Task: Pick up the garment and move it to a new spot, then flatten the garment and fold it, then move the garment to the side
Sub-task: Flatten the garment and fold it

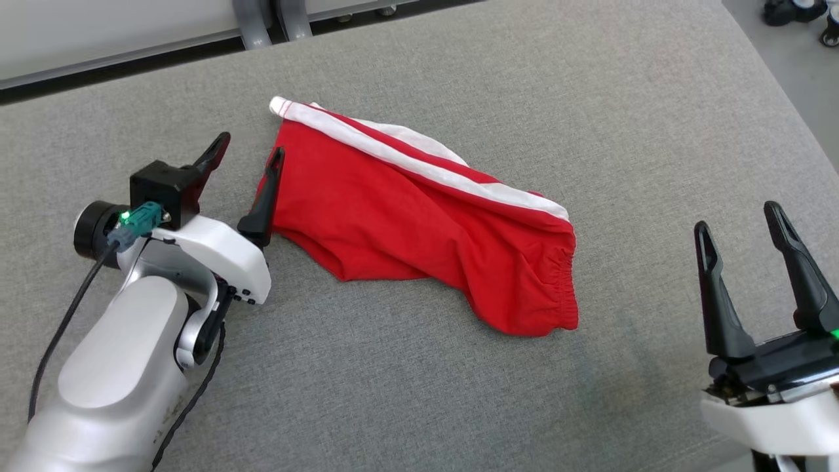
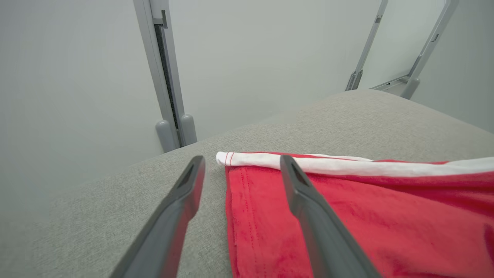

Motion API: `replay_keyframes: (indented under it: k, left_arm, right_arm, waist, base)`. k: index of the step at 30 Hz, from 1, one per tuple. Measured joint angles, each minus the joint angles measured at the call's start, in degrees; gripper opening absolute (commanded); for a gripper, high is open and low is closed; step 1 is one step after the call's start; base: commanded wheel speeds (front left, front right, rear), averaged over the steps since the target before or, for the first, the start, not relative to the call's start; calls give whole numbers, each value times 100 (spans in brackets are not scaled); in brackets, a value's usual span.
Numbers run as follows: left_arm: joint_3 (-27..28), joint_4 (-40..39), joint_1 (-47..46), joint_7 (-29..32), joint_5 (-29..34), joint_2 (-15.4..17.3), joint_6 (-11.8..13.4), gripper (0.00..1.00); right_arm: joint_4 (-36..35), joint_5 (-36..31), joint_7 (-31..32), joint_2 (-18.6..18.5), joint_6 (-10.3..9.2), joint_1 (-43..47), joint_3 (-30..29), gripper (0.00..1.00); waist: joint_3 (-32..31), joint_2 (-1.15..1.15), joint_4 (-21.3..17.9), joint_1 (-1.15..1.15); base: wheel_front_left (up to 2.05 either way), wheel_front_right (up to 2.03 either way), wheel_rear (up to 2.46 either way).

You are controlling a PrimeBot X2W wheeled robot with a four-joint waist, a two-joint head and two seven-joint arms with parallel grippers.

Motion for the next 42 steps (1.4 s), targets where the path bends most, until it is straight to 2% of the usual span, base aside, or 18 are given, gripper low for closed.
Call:
replay_keyframes:
  k: [3,7,11,15,21,22,23,24,27,31,35,38,42]
  left_arm:
    - [-21,240,12,-223,33,-69,7,100]
    - [-92,563,-12,-178,45,-131,-48,100]
    - [-241,964,-181,410,-19,-131,-186,100]
    - [-325,1263,-467,1129,-97,-114,-202,100]
    - [-252,1294,-745,1827,-531,-190,-483,100]
    - [-254,1289,-763,1940,-592,-209,-520,95]
    - [-277,1276,-767,2025,-626,-222,-542,42]
    - [-309,1248,-767,2078,-631,-234,-586,0]
    - [-375,1171,-698,2113,-661,-266,-627,0]
    - [-334,837,-329,1852,-614,-203,-344,0]
    - [-326,37,332,1741,-603,59,-59,0]
    - [-287,-853,998,1775,-625,276,291,0]
    - [-205,-2203,1852,1876,-664,534,902,0]
  right_arm:
    - [-131,-160,-4,281,1,141,-81,100]
    - [-137,-188,-4,435,0,240,-58,100]
    - [-152,-182,-4,491,0,172,24,100]
    - [-149,-162,-5,528,0,21,132,100]
    - [-131,-124,-5,552,0,-21,168,100]
    - [-122,-124,-5,553,0,-21,171,100]
    - [-113,-124,-5,555,0,-21,175,100]
    - [-103,-124,-5,558,0,-21,178,100]
    - [-82,-124,-5,566,0,-21,172,100]
    - [-81,-125,-5,568,0,76,98,100]
    - [-57,-125,-5,567,0,328,-7,100]
    - [-30,-125,-5,494,0,478,-45,100]
    - [7,-107,-5,353,0,547,-23,100]
  waist:
    - [-47,0,2,0]
    - [14,0,-31,0]
    - [183,0,-99,0]
    - [357,0,-205,0]
    - [456,0,-351,0]
    - [451,0,-358,0]
    - [445,0,-364,0]
    - [438,0,-368,0]
    - [387,0,-366,0]
    - [255,0,-294,0]
    - [96,0,-83,0]
    - [-33,0,131,0]
    - [-191,0,444,0]
  base:
    - [0,0,0]
    - [0,0,0]
    - [0,0,0]
    - [0,0,0]
    - [0,0,0]
    - [0,0,0]
    - [0,0,0]
    - [0,0,0]
    - [0,0,0]
    - [0,0,0]
    - [0,0,0]
    - [0,0,0]
    - [0,0,0]
